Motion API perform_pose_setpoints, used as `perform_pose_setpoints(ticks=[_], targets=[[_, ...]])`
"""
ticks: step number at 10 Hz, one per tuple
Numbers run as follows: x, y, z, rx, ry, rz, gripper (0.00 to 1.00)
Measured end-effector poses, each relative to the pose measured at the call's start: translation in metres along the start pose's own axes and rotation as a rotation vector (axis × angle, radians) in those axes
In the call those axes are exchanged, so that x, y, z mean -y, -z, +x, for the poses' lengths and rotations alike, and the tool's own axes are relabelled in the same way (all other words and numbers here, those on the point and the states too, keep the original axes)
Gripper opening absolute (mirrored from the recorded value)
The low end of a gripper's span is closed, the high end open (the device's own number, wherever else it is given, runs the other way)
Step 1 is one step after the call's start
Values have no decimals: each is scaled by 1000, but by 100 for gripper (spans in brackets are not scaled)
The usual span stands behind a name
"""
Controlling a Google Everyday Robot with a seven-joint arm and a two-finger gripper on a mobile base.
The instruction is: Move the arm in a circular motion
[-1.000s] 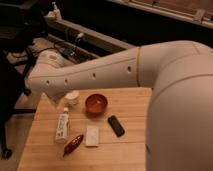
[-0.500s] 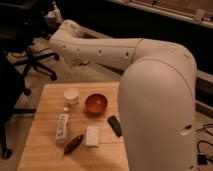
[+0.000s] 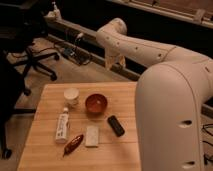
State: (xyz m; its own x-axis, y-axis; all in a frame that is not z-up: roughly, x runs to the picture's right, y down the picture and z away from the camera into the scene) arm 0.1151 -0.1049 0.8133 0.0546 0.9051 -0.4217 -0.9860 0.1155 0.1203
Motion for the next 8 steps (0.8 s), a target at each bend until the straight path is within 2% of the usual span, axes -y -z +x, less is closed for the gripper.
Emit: perform_pose_setpoints(ticks=[3, 4, 5, 6, 8], targets=[[49, -18, 58, -94, -55, 47, 65], [53, -19, 70, -100, -57, 50, 65], [56, -22, 95, -109, -58, 51, 65], [50, -22, 122, -113, -45, 50, 65], [15, -14, 159, -95, 29, 32, 65]])
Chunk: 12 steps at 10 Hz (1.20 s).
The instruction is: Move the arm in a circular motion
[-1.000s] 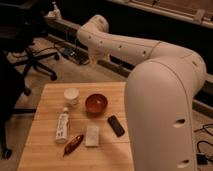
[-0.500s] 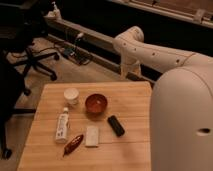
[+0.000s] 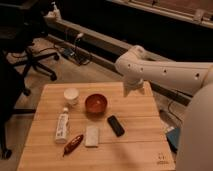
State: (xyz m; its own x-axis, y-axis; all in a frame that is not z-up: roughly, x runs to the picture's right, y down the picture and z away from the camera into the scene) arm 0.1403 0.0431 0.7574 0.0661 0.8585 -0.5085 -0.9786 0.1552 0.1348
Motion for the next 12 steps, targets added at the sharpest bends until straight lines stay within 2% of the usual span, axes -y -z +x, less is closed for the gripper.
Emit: perform_pose_setpoints(ticks=[1, 3, 4, 5, 7, 8, 9, 10, 11, 12], targets=[[-33, 11, 19, 31, 74, -14, 65], [-96, 36, 43, 90, 221, -40, 65], [-153, 59, 59, 137, 368, -67, 65], [-172, 67, 65, 152, 425, -76, 65], [-245, 99, 76, 210, 625, -124, 65], [-290, 118, 72, 252, 735, -152, 65], [-319, 130, 65, 281, 795, -174, 65], [-348, 140, 46, 312, 835, -200, 65], [-357, 141, 16, 332, 829, -214, 65], [-350, 136, -23, 343, 782, -217, 65]])
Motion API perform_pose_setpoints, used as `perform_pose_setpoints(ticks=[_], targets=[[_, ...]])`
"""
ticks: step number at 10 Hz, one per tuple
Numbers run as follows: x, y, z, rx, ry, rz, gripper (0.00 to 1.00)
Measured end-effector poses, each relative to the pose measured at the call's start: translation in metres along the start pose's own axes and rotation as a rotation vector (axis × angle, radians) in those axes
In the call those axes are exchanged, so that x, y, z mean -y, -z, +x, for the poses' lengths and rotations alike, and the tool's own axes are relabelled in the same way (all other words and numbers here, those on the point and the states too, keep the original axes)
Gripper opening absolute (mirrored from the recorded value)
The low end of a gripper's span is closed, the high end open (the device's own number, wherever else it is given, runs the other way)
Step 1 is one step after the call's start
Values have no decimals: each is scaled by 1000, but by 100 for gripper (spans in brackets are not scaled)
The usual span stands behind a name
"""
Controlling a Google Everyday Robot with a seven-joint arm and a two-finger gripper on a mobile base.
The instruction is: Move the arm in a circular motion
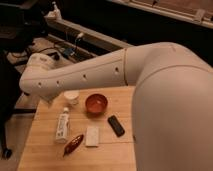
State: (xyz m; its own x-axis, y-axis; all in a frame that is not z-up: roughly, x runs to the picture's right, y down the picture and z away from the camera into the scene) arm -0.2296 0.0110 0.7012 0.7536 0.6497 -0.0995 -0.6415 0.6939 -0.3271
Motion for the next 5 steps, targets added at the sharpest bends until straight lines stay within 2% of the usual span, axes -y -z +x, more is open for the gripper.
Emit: perform_pose_setpoints(ticks=[1, 2, 3, 4, 5], targets=[[36, -10, -8, 8, -64, 6, 65], [76, -20, -7, 13, -160, 6, 65], [101, -24, -3, 17, -221, 6, 65], [146, -28, 10, 20, -358, -4, 65], [171, -22, 22, 16, -445, -14, 65]])
